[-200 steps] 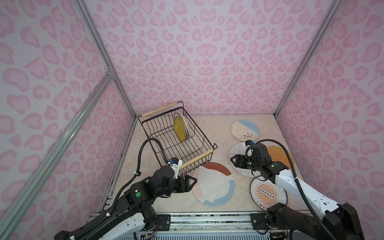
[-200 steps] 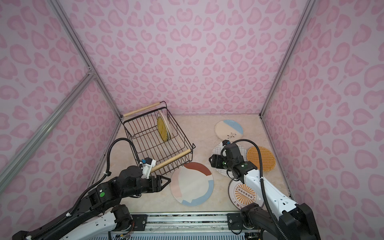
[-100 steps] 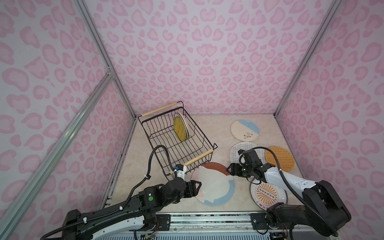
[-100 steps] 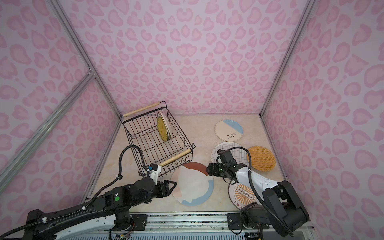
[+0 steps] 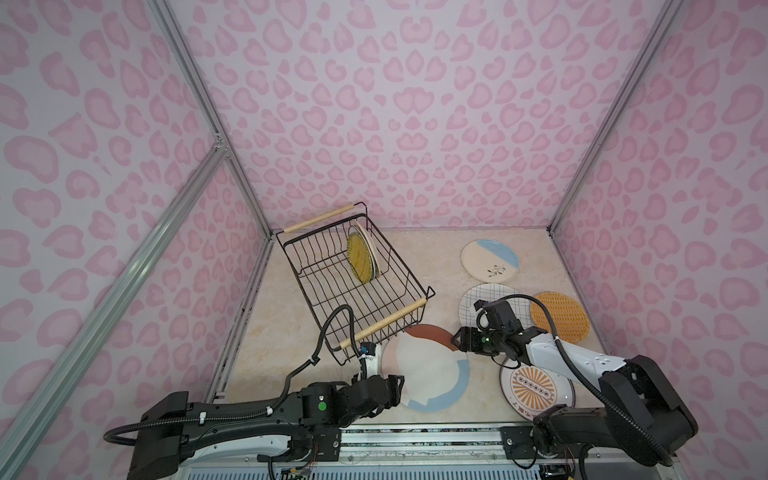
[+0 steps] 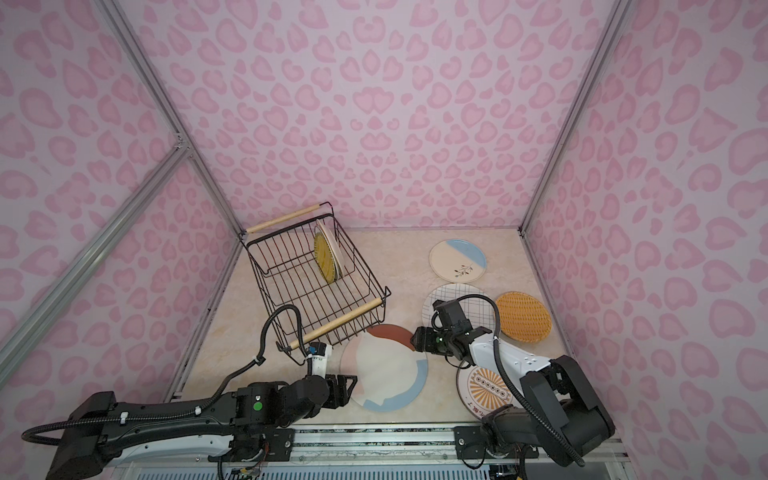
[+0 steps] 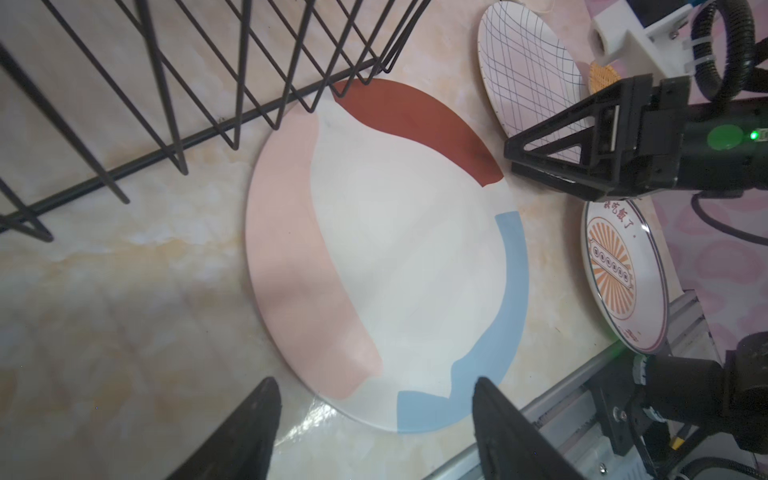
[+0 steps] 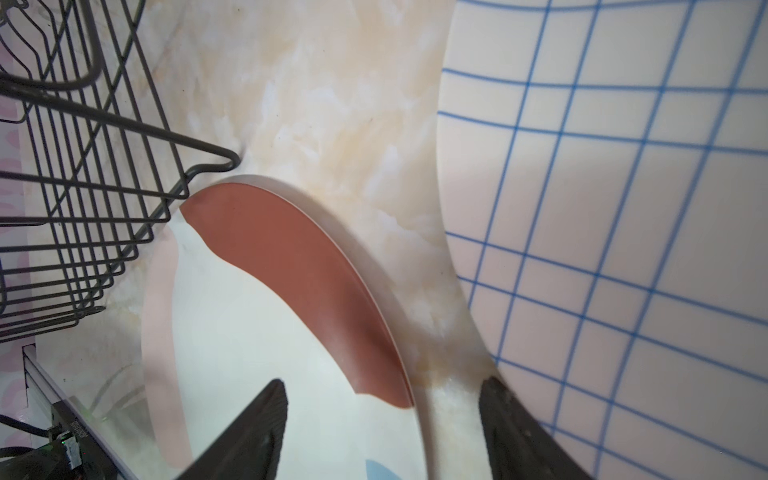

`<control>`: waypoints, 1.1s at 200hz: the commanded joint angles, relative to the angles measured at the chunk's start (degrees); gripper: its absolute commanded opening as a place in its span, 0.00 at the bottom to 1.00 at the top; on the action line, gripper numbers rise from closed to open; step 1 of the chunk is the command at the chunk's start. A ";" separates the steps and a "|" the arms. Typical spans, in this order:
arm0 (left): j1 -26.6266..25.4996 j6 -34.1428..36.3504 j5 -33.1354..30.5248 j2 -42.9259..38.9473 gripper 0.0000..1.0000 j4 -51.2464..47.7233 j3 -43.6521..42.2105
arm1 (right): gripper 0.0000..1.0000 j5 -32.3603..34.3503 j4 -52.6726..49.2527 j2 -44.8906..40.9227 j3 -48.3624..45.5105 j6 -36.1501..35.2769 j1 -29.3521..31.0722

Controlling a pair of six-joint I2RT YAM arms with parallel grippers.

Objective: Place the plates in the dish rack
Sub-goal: 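Move both grippers down to the pink, red and blue painted plate, then grasp the painted plate's rim with both grippers from opposite sides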

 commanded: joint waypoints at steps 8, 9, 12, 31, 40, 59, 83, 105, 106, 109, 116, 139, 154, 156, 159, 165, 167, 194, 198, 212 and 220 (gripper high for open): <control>-2.00 -0.45 -3.37 2.14 0.75 2.49 1.97 | 0.74 1.06 0.06 -0.37 -0.18 0.11 -0.24; -2.00 -0.44 -3.32 2.26 0.75 2.41 2.03 | 0.74 1.10 -0.01 -0.39 -0.20 0.09 -0.29; -2.04 -0.57 -3.27 2.68 0.75 2.15 2.34 | 0.74 1.14 -0.12 -0.43 -0.22 0.07 -0.36; -2.11 -2.48 -3.18 5.34 0.75 1.16 2.61 | 0.74 0.99 -1.29 -0.60 -0.38 -0.06 -0.93; -2.12 -4.12 -3.00 6.31 0.76 1.71 1.74 | 0.74 0.19 -1.35 -0.79 -0.78 -0.11 -1.35; -2.11 -6.05 -2.60 7.75 0.78 3.72 -0.09 | 0.74 -2.17 -0.95 -1.14 -1.86 -0.17 -2.06; -2.09 -6.81 -2.18 11.39 0.80 4.69 0.68 | 0.74 -3.13 -1.13 -1.71 -2.41 -0.20 -2.12; -2.09 -7.13 -1.51 16.49 0.81 6.04 1.97 | 0.74 -3.38 -1.30 -2.57 -2.79 -0.19 -2.11; -2.09 -7.17 -1.51 16.69 0.81 6.12 1.98 | 0.74 -3.40 -1.30 -2.59 -2.78 -0.19 -2.11; -2.13 -7.23 -1.58 17.31 0.81 6.43 2.07 | 0.74 -3.42 -1.38 -2.61 -2.77 -0.20 -2.10; -2.09 -7.61 -1.59 18.46 0.81 7.14 2.00 | 0.74 -3.46 -1.58 -2.70 -2.77 -0.26 -2.13; -2.08 -8.29 -1.55 21.08 0.81 10.25 1.41 | 0.74 -3.94 -1.60 -2.97 -3.07 -0.26 -2.11; -1.93 -8.30 -0.96 22.98 0.81 12.14 1.38 | 0.74 -4.16 -1.35 -2.90 -3.44 -0.41 -2.11; -1.87 -8.38 -0.86 23.23 0.81 12.46 1.38 | 0.74 -4.18 -1.32 -2.86 -3.46 -0.45 -2.10; -1.83 -8.30 -0.69 23.61 0.81 12.84 1.38 | 0.74 -4.27 -1.28 -2.76 -3.54 -0.53 -2.14; -1.61 -8.21 -0.10 24.55 0.81 13.49 1.46 | 0.74 -4.51 -1.19 -2.54 -3.64 -0.71 -2.23; -1.59 -8.20 0.03 24.83 0.82 13.70 1.51 | 0.74 -4.62 -1.14 -2.40 -3.67 -0.76 -2.33; -1.05 -7.58 1.52 27.81 0.81 15.26 2.43 | 0.74 -8.86 1.61 0.10 -4.94 -0.73 -4.91; -0.97 -7.43 1.62 28.04 0.81 15.35 2.62 | 0.73 -9.34 1.94 0.65 -4.94 -0.68 -5.16; -0.85 -7.03 1.86 28.55 0.81 15.26 3.17 | 0.72 -10.11 2.53 1.58 -4.78 -0.14 -5.35; -0.70 -6.77 2.13 28.73 0.81 15.26 3.36 | 0.72 -10.65 3.30 1.57 -5.04 0.63 -5.48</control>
